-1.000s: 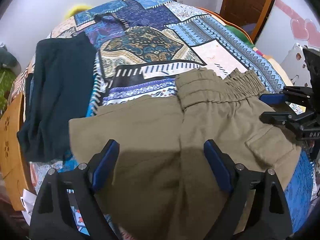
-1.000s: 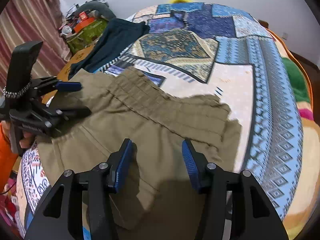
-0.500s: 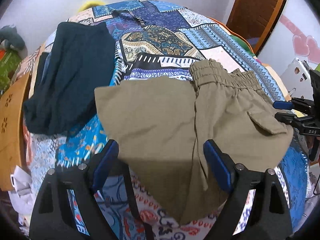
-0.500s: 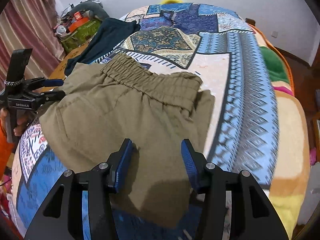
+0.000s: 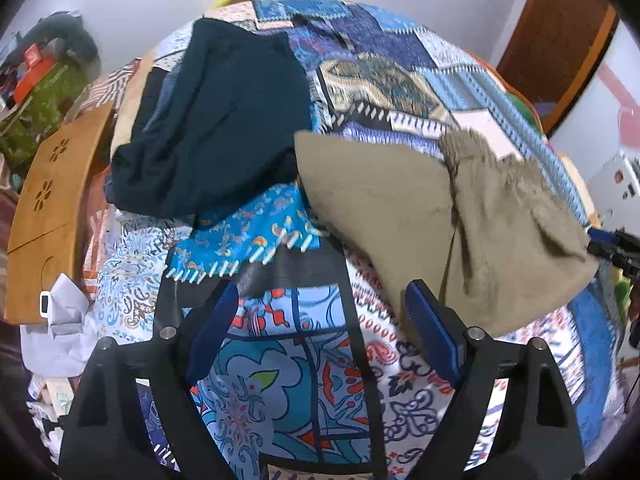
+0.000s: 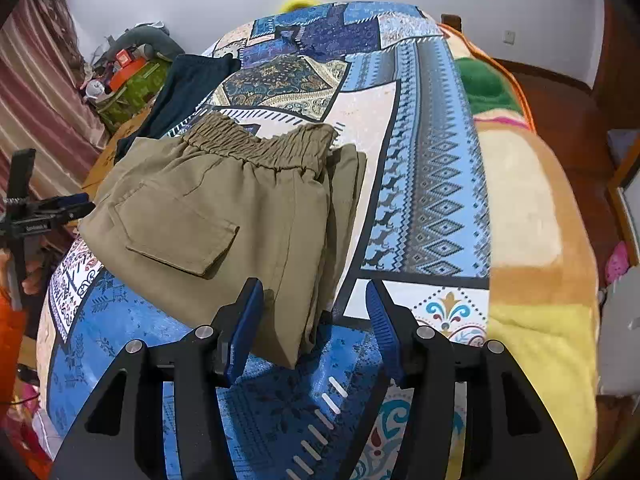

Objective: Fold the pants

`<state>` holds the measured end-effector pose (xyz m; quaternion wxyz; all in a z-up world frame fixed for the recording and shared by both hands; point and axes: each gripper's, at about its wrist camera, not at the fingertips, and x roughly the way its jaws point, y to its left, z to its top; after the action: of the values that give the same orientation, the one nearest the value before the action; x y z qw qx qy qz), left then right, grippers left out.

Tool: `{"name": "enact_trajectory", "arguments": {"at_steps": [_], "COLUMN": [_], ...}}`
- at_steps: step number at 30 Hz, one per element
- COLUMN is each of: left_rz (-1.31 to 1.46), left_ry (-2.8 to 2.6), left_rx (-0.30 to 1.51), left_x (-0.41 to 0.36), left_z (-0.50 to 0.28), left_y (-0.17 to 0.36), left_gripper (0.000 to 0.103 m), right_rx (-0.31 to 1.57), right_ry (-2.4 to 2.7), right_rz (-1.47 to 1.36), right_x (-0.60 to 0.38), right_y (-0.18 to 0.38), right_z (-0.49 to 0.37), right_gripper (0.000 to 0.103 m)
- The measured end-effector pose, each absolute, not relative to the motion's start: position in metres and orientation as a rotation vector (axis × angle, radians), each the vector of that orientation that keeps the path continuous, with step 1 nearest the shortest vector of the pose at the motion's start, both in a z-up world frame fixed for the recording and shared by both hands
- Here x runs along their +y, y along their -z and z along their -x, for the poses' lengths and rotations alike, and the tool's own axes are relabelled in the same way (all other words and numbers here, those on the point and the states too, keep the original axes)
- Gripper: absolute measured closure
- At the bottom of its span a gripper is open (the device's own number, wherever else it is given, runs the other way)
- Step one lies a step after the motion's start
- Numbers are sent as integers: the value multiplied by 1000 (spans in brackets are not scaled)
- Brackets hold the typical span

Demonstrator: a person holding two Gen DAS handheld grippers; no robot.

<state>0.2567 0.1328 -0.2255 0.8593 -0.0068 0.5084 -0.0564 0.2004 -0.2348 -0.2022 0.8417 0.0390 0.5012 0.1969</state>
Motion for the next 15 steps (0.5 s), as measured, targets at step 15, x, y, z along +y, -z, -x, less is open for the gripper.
{"name": "enact_trajectory", "arguments": {"at_steps": [15], "left_rz": [134], "left_ry": [192], "left_rx": [1155], "left_x": [107], "left_z": [-302], "left_y": [247], "left_gripper": [26], "right_rx": [1068], "right_ry": [-388], "right_rz": [-201], "right_x": [-230], "right_y": [224], "right_z": [-247], "right_gripper": [32]}}
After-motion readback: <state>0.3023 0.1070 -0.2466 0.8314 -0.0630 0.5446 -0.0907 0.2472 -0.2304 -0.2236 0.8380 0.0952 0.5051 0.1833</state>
